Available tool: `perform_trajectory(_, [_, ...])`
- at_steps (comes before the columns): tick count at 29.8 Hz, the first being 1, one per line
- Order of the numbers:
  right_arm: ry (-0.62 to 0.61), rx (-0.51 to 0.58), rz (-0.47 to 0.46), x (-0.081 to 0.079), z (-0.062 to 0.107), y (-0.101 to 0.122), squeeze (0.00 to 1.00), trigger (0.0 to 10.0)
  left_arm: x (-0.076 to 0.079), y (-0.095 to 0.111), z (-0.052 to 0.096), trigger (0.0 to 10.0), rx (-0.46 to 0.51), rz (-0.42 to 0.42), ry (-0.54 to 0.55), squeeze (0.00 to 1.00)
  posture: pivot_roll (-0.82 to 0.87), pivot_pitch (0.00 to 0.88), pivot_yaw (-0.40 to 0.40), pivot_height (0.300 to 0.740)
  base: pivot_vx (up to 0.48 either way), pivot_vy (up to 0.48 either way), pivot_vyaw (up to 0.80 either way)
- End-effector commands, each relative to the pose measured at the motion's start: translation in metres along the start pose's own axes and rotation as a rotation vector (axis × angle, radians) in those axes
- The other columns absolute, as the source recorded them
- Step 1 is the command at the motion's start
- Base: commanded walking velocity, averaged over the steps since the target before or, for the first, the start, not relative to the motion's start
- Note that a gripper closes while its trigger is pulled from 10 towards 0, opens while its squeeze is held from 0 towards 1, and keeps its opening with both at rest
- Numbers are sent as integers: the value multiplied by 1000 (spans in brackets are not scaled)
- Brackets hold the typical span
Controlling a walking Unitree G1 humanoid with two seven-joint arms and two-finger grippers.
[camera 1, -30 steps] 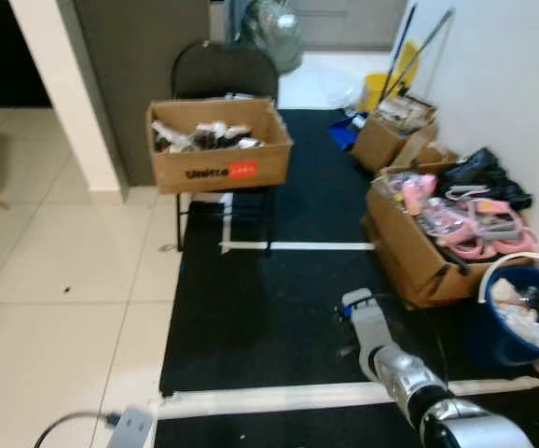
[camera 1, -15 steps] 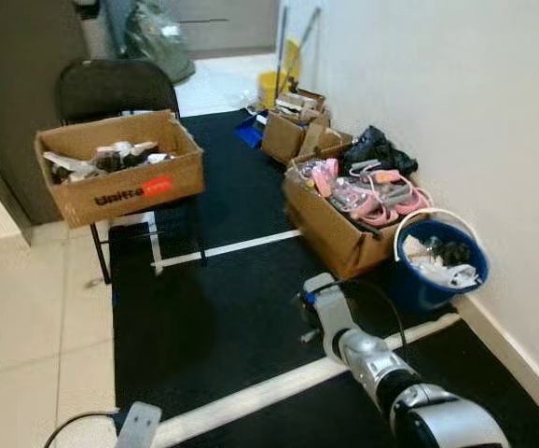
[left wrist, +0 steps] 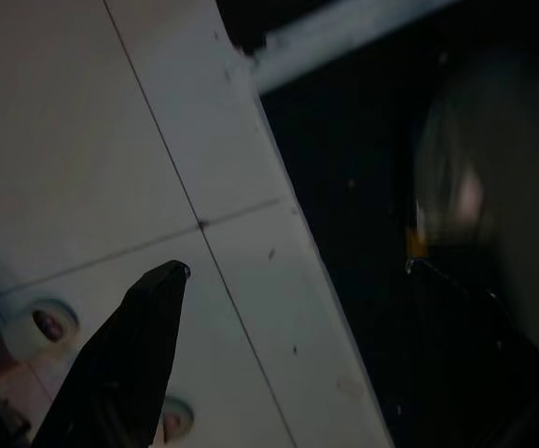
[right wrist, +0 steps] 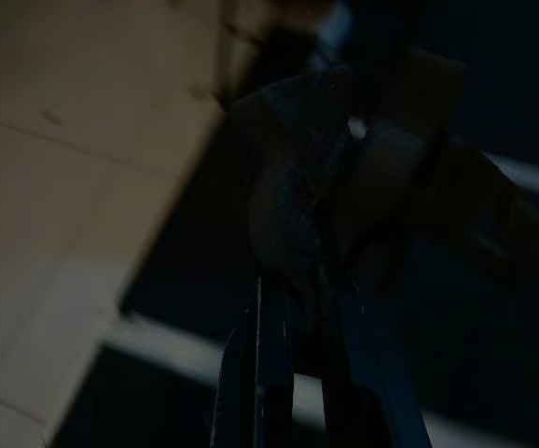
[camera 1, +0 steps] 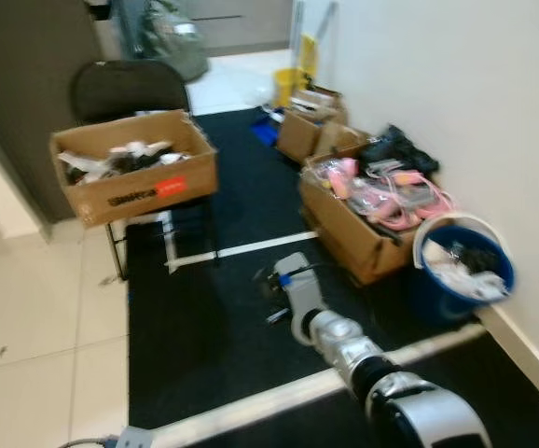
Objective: Picking trash to rubbish bin
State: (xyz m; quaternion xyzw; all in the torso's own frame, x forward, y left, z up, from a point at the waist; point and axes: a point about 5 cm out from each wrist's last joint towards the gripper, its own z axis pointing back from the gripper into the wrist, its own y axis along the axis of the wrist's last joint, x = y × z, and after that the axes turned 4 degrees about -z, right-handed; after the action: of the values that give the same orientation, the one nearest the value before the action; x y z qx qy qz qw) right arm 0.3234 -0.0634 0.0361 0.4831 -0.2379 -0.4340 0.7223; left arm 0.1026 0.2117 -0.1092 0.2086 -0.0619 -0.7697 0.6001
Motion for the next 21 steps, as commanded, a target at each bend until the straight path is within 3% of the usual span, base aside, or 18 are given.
perform_trajectory(1, [43, 20, 0, -8, -2, 3, 0, 10000, 1, -12, 2, 10000, -40, -8, -12, 0, 147, 43, -21, 740, 390, 0, 0])
perform_trajectory(13, [154, 45, 1, -25, -5, 5, 0, 10000, 9, -10, 2, 10000, -40, 4, -19, 0, 166, 34, -47, 740, 395, 0, 0])
perform_trajectory(15, [157, 57, 31, -26, -5, 7, 0, 10000, 9, -10, 2, 10000, -39, 5, -19, 0, 166, 35, -47, 740, 396, 0, 766])
perform_trajectory(21, [131, 78, 3, -23, -5, 10, 0, 10000, 10, -10, 2, 10000, -41, -3, -22, 0, 165, 42, -47, 740, 394, 0, 534])
